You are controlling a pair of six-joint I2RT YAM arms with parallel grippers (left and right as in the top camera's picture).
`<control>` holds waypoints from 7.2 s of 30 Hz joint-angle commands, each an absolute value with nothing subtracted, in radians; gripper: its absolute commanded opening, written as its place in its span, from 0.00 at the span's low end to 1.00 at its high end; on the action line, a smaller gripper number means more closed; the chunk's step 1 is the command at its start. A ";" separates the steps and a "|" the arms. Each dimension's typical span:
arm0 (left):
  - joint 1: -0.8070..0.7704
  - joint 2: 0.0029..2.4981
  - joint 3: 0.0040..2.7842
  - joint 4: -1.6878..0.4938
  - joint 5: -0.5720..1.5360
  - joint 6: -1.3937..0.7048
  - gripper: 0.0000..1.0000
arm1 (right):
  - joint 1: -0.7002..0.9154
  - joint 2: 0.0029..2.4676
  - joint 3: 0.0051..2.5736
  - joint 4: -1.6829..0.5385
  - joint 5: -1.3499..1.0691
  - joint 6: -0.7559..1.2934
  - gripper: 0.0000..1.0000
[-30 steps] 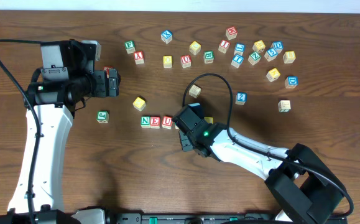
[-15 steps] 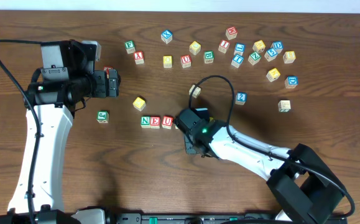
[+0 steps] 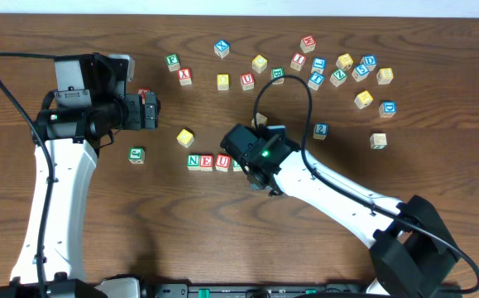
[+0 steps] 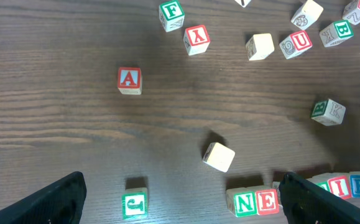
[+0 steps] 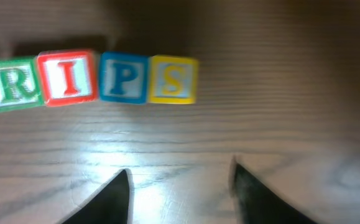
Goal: Spell out NEURIPS
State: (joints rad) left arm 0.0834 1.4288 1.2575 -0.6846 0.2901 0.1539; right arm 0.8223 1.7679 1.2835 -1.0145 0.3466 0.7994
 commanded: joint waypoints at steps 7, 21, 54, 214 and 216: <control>0.086 1.431 1.251 -0.690 0.295 0.144 0.95 | 0.770 1.633 1.421 -1.160 0.519 0.905 0.66; 0.085 1.672 1.243 -0.829 0.260 0.092 0.87 | 0.643 1.483 1.431 -1.165 0.570 0.798 0.74; -0.067 1.710 1.201 -0.863 0.007 -0.024 0.60 | 0.561 1.485 1.430 -1.163 0.578 0.776 0.75; -0.163 1.712 0.971 -0.580 0.070 0.004 0.59 | 0.565 1.485 1.430 -1.171 0.540 0.745 0.73; -0.163 1.712 0.971 -0.580 0.038 -0.022 0.59 | 0.564 1.485 1.430 -1.172 0.540 0.743 0.73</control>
